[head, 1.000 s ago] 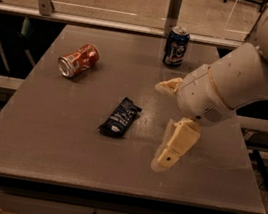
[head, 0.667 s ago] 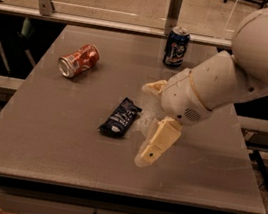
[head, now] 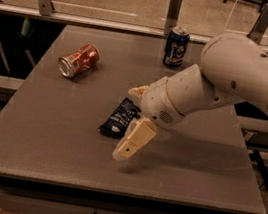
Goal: Move rxbar blueberry near pepsi can
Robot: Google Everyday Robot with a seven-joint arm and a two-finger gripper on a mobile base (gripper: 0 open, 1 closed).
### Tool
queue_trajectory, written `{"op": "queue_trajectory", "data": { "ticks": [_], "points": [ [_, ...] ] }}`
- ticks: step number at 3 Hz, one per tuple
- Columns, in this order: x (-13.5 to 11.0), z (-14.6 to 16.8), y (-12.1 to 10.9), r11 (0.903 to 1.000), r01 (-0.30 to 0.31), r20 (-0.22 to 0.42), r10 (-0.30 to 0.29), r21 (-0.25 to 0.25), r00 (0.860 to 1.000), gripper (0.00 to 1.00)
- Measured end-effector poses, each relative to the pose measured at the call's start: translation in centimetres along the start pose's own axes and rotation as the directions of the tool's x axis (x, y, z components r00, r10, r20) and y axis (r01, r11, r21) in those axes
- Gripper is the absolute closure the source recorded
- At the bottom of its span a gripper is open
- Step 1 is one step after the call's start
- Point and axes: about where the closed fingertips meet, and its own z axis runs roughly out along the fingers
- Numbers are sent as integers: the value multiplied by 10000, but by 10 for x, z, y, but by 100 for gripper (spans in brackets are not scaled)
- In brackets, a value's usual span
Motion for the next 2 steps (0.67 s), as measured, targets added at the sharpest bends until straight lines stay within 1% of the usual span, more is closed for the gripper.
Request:
{"op": "queue_trajectory", "data": {
  "ticks": [1,2],
  "points": [
    [-7,15,-10,9992,-313,372,304,243,9988,14],
    [-12,22,-18,9970,-634,665,604,438,9960,38]
  ]
}}
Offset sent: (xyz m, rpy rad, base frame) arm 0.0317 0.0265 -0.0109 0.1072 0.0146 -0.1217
